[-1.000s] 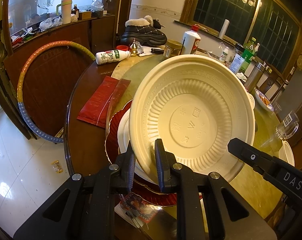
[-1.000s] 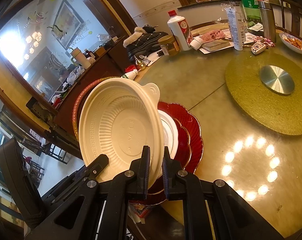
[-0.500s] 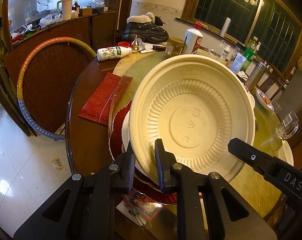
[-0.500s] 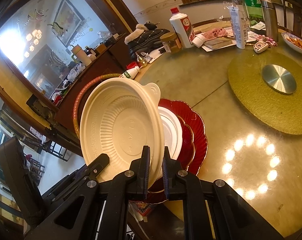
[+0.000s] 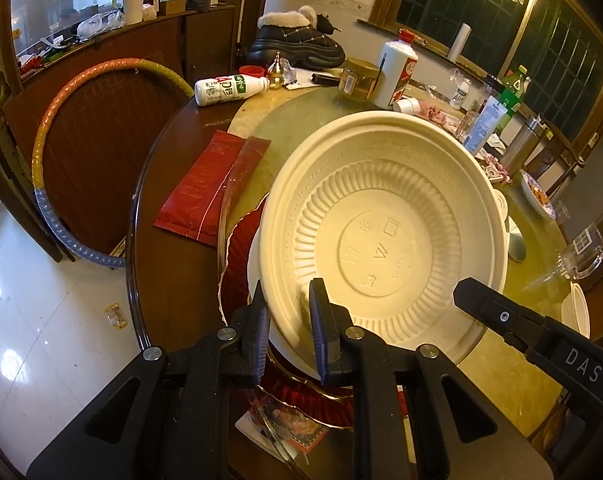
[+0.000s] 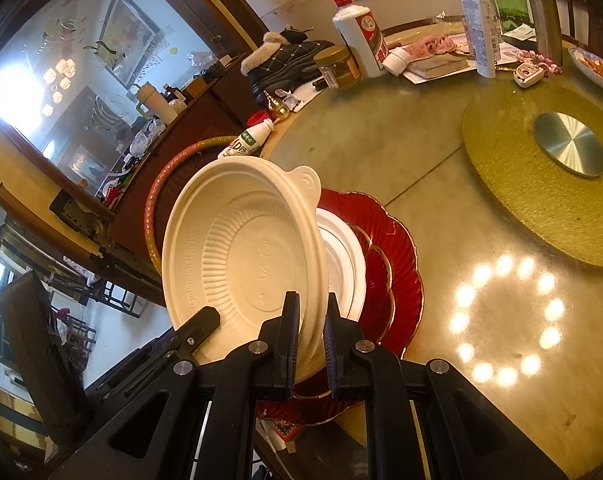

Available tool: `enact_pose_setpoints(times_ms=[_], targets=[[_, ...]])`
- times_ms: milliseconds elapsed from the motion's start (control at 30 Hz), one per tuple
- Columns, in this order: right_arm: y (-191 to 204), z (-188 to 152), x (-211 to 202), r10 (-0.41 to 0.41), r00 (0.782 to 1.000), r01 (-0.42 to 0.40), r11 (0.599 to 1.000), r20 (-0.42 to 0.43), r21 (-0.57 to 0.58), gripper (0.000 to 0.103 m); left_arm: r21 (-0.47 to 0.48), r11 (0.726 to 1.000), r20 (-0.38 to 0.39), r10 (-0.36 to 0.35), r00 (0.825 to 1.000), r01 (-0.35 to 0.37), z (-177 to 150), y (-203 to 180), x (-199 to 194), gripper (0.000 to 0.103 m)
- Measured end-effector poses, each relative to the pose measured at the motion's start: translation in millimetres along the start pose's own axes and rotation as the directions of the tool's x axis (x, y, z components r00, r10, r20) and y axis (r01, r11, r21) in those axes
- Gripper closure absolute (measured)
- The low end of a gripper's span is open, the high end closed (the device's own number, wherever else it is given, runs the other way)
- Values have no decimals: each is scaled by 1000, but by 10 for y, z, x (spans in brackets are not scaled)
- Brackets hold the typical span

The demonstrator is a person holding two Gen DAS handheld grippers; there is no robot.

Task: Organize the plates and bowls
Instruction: 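Set the cream ribbed bowl into the stacked white bowls and open both tools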

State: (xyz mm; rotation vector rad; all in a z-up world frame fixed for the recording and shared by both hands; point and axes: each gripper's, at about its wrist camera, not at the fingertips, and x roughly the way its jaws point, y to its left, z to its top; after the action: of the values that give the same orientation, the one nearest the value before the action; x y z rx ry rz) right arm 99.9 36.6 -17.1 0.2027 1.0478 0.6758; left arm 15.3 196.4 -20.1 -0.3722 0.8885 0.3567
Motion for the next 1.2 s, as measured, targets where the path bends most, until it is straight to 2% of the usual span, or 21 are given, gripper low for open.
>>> enact_pose_setpoints(times_ms=[233, 367, 533, 600, 667, 800, 867, 900, 967, 1033, 1200], targets=[[-78, 6, 112, 29, 999, -28, 999, -34, 23, 88, -40, 999, 7, 19, 1000, -18, 12, 47, 24, 86], [-109, 8, 130, 40, 999, -39, 999, -35, 37, 84, -64, 997, 37, 37, 999, -34, -2, 79, -13, 73], [-135, -7, 88, 48, 999, -47, 998, -22, 42, 82, -92, 995, 60, 39, 997, -34, -9, 106, -60, 73], [-143, -10, 61, 42, 999, -42, 998, -13, 42, 76, -102, 994, 70, 39, 997, -32, -13, 108, -93, 67], [-163, -15, 22, 39, 999, -39, 998, -1, 45, 67, -120, 993, 90, 32, 995, -21, -14, 102, -132, 55], [-240, -22, -90, 54, 998, -56, 996, 27, 68, 59, -170, 985, 171, 18, 985, 12, -27, 110, -304, 47], [-310, -36, -182, 71, 996, -75, 993, 54, 87, 45, -179, 983, 222, 5, 975, 36, -39, 65, -411, 27], [-353, -47, -237, 78, 995, -85, 992, 69, 96, 42, -179, 983, 249, -1, 968, 47, -48, 30, -461, 23], [-481, -83, -382, 97, 990, -110, 987, 104, 121, 31, -162, 984, 297, -18, 955, 68, -72, -86, -554, 19], [-630, -103, -514, 110, 985, -130, 980, 132, 152, 26, -117, 990, 301, -43, 953, 81, -68, -262, -577, 19], [-1127, -166, -819, 120, 978, -160, 957, 173, 242, 23, 33, 988, 211, -155, 965, 151, -115, -838, -447, 19]])
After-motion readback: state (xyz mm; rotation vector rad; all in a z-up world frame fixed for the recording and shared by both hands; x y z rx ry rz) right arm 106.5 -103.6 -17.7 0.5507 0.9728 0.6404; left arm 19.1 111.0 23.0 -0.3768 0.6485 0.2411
